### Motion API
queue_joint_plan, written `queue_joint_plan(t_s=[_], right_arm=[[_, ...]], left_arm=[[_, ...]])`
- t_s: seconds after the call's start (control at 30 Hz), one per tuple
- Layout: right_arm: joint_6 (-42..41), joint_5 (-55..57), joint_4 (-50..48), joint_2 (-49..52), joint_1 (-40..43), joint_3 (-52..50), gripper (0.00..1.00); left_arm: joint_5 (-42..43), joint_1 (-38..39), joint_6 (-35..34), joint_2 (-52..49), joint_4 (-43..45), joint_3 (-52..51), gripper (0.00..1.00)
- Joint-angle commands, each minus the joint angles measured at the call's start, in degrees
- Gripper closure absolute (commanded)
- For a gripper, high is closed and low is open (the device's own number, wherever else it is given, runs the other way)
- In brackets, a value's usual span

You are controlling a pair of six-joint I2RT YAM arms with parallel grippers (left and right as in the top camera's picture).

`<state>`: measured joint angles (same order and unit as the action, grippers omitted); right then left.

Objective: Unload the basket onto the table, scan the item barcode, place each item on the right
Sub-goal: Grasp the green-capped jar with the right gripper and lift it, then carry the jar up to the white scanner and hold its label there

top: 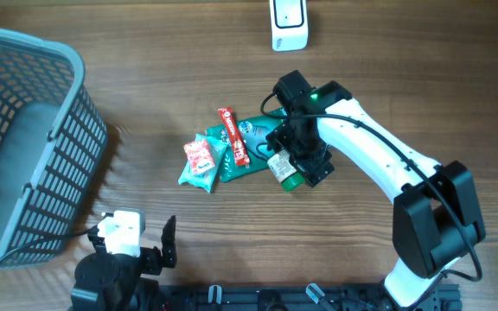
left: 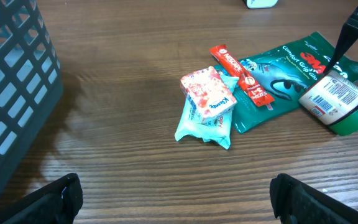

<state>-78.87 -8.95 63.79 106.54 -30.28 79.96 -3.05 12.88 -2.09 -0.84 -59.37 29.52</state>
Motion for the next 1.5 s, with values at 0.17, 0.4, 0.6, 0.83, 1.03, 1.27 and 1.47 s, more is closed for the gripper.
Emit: queue_joint_plan(t_s=[0.17,0.4,0.6,0.83,1.03,1.27,1.47], right_arm=[[-2.3,1.2,-2.9,0.9,-0.1,-1.7,0.00],[-3.8,-0.1,-11.6,0.9,0.2,-8.5,0.00],[-3.6,3.1,-12.6,2.2,0.3,-9.3,0.01],[0.9,2.3,-15.8,6.0,0.4,-9.5,0.01],[7.9,2.7,-16.7,6.0,0.7,-9.5,0.18],[25.8,0.0,-11.1,0.2,2.8,-5.2,0.29],[34.4,-14.1,-2.4,-10.5,3.4,-3.7,0.29]], left_arm=[[0.7,-0.3,-0.1,0.4,0.2,0.2,0.00],[0.7,-0.3,-0.1,0.4,0.2,0.2,0.00],[0.7,-0.3,-0.1,0.4,0.2,0.2,0.00],[0.7,-0.3,-0.1,0.4,0.2,0.2,0.00],[0.7,-0.3,-0.1,0.4,0.2,0.2,0.00],[0.7,-0.3,-0.1,0.4,0.2,0.2,0.00],[0.7,-0.3,-0.1,0.4,0.2,0.2,0.00]])
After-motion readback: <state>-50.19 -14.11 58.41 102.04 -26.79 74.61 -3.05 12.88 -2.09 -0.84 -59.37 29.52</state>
